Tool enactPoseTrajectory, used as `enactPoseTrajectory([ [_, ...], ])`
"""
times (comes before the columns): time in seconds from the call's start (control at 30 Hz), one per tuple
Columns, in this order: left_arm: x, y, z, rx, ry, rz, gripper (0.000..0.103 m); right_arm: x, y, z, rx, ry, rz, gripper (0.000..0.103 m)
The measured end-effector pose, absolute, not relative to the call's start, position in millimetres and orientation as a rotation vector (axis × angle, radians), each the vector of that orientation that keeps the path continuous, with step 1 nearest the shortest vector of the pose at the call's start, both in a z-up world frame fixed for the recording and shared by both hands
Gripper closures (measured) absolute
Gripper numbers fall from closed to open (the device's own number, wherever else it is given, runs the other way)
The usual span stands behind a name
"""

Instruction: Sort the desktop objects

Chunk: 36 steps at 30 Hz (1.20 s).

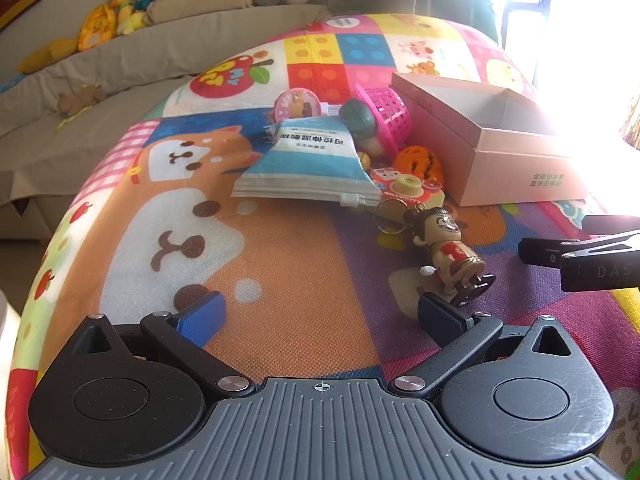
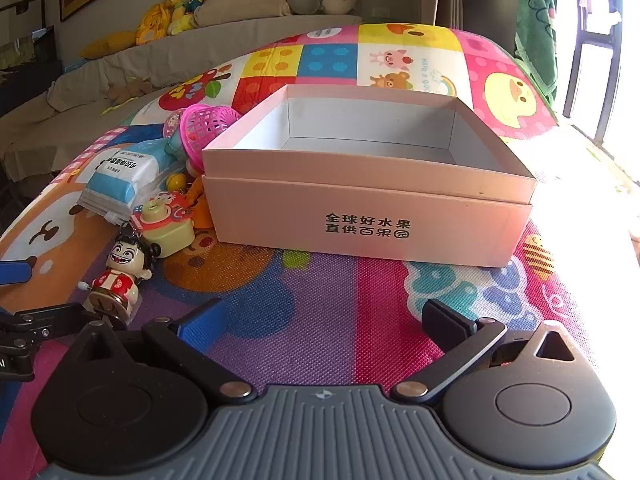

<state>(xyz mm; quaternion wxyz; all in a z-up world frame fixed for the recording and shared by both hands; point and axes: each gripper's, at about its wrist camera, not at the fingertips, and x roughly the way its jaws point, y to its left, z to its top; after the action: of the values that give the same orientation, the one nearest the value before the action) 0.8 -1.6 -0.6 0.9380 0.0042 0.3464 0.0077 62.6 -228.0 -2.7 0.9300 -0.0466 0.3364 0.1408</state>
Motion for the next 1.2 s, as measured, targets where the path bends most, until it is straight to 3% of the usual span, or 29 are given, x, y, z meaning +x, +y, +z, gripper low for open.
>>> enactPoseTrajectory([
  [1.2,1.7,-0.6,-1.1,0.008,0.714,0.016,0.000,61.9,-226.4,-4.8,-0.087,0.690,0.291,0.000],
])
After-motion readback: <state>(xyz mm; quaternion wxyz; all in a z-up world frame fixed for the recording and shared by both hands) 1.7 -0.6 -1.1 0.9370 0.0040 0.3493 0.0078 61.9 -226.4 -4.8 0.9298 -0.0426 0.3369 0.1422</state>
